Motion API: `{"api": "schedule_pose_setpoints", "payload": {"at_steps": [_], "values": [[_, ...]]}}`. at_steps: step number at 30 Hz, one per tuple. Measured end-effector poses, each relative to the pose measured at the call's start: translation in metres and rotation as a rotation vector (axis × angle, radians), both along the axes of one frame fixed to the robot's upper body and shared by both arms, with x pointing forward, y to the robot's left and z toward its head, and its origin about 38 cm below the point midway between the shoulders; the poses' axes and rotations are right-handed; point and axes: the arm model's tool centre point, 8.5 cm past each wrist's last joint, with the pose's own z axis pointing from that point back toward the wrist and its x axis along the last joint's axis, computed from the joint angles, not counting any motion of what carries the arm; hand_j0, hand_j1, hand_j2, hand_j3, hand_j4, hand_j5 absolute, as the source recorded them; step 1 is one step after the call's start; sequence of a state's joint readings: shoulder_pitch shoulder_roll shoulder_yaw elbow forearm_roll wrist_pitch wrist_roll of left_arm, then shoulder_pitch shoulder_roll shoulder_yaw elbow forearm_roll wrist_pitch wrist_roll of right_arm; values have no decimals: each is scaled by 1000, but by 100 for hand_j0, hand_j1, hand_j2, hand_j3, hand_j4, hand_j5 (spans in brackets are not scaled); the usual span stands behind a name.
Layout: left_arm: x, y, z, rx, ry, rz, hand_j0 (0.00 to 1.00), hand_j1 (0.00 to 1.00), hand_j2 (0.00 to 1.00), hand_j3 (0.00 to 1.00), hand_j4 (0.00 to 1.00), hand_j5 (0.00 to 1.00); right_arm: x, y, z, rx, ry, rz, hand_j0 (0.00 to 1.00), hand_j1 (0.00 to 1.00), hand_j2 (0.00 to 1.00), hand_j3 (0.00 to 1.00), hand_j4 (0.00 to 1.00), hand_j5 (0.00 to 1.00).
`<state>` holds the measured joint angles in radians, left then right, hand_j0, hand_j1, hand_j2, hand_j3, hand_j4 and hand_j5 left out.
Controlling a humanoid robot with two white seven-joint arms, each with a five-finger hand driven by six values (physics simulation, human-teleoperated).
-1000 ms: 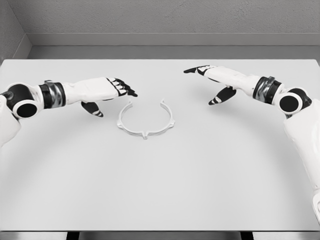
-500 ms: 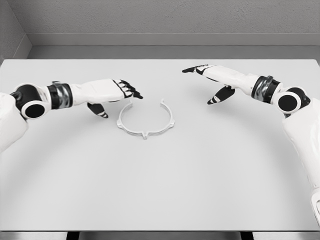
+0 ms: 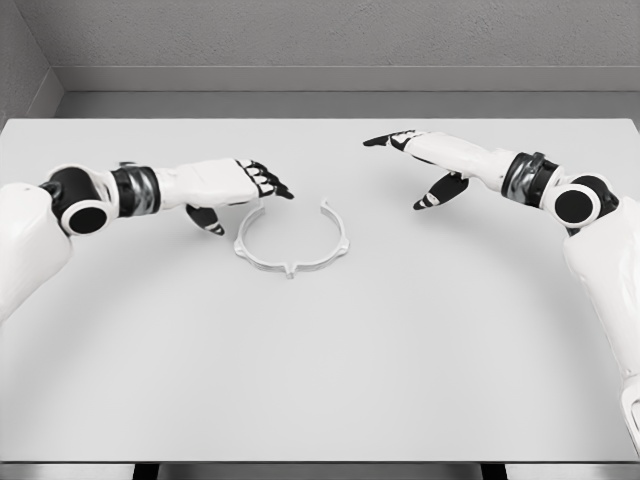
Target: Assemble PVC drainage pipe clamps
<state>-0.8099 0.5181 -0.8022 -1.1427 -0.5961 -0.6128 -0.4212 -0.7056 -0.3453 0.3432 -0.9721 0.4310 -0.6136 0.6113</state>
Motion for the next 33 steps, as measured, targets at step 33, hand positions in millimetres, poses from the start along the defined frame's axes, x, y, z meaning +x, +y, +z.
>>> {"api": "schedule_pose_setpoints", "payload": {"at_steps": [33], "values": [[6,-5,5,9,-15,-3,100,100,100,100,100,100,6,46,1,37,3,59,100,100,100,100,100,100]]}}
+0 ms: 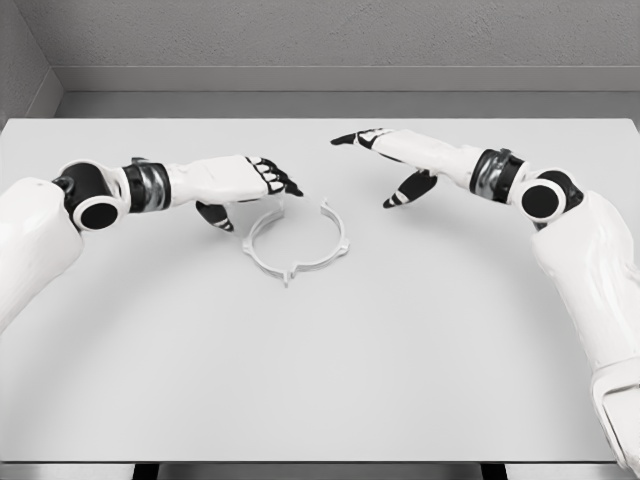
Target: Assemble PVC drainage pipe clamps
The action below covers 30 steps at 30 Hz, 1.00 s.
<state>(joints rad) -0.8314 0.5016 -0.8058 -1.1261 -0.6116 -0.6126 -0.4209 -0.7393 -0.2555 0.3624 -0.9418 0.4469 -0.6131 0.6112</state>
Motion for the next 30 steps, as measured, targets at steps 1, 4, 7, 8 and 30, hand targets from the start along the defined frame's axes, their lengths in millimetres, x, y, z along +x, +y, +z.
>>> {"api": "schedule_pose_setpoints", "payload": {"at_steps": [1,4,7,8,30], "values": [[1,8,2,5,-3,13,100,100,100,100,100,100,1,3,-4,-2,12,0,100,100,100,100,100,100],[4,44,13,22,-23,77,100,100,100,100,100,100,3,8,-14,-6,42,-5,100,100,100,100,100,100],[5,73,25,38,-44,129,100,100,100,100,100,100,4,16,-25,-9,76,-6,100,100,100,100,100,100],[6,83,30,42,-51,144,100,100,100,100,100,100,4,19,-28,-9,84,-4,100,100,100,100,100,100],[0,168,69,-112,1,330,100,100,100,100,100,100,-1,57,-37,-2,103,49,100,100,100,100,100,100]]}}
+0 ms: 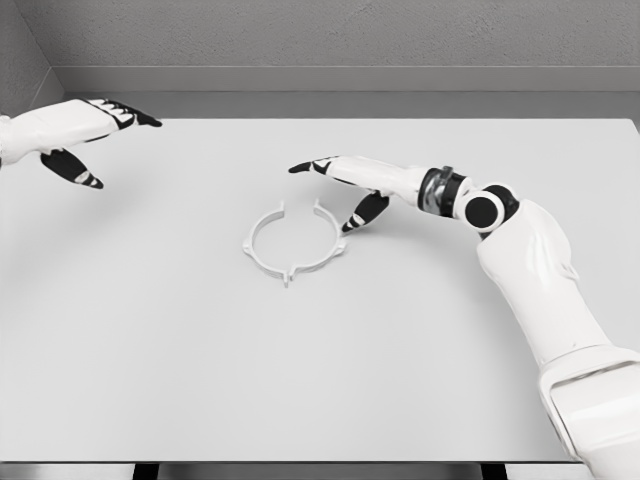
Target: Assemble PVC drainage pipe clamps
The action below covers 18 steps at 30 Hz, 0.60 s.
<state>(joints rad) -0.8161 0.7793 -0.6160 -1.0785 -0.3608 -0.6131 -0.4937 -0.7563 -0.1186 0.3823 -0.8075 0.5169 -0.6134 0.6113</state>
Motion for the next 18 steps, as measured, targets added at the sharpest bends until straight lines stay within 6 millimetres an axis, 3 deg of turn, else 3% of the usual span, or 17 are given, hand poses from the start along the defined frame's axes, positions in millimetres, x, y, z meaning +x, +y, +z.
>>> {"api": "schedule_pose_setpoints", "payload": {"at_steps": [18], "values": [[1,-12,-9,-2,29,-23,100,100,100,100,100,100,-2,13,1,6,-3,23,100,100,100,100,100,100]]}}
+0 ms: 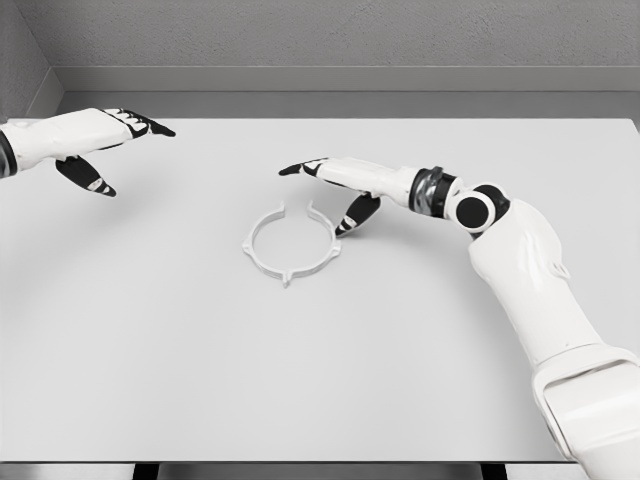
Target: Assemble PVC drainage pipe clamps
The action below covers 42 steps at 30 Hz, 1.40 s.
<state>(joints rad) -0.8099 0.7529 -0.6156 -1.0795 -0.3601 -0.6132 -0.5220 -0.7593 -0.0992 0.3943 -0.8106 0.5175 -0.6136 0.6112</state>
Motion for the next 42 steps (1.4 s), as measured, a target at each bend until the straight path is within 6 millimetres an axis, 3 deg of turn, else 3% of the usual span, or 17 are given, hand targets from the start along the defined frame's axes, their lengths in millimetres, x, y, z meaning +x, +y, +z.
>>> {"api": "schedule_pose_setpoints", "payload": {"at_steps": [3,4,6,8,11,15,18,24,27,29,42], "values": [[-2,3,-4,2,10,5,100,100,100,100,100,100,4,3,9,6,-16,4,100,100,100,100,100,100],[-7,6,-18,7,39,11,100,100,100,100,100,100,4,2,10,7,-18,2,100,100,100,100,100,100],[-6,13,-5,-1,16,23,100,100,100,100,100,100,6,-5,12,4,-21,-9,100,100,100,100,100,100],[-4,31,28,-13,-35,51,100,100,100,100,100,100,7,-21,11,-7,-23,-31,100,100,100,100,100,100],[-13,48,30,-27,-21,74,100,100,100,100,100,100,-16,-58,-15,-30,-6,-66,100,100,100,100,100,100],[-21,44,15,-37,13,55,100,100,100,100,100,100,-23,-74,21,-31,-133,-59,100,100,100,100,100,100],[-21,40,15,-41,15,46,100,100,100,100,100,100,-27,-72,39,-27,-191,-39,100,100,100,100,100,100],[-20,33,20,-47,4,28,100,100,100,100,100,100,-46,-48,33,-55,-207,49,100,100,100,100,100,100],[-18,25,29,-54,-18,6,100,100,100,100,100,100,-49,-41,30,-59,-205,67,100,100,100,100,100,100],[-24,16,24,-59,-11,-25,100,100,100,100,100,100,-54,-40,21,-59,-187,70,100,100,100,100,100,100],[-28,7,30,-56,-19,-62,100,100,100,100,100,100,-56,-23,10,-37,-154,84,100,100,100,100,100,100]]}}
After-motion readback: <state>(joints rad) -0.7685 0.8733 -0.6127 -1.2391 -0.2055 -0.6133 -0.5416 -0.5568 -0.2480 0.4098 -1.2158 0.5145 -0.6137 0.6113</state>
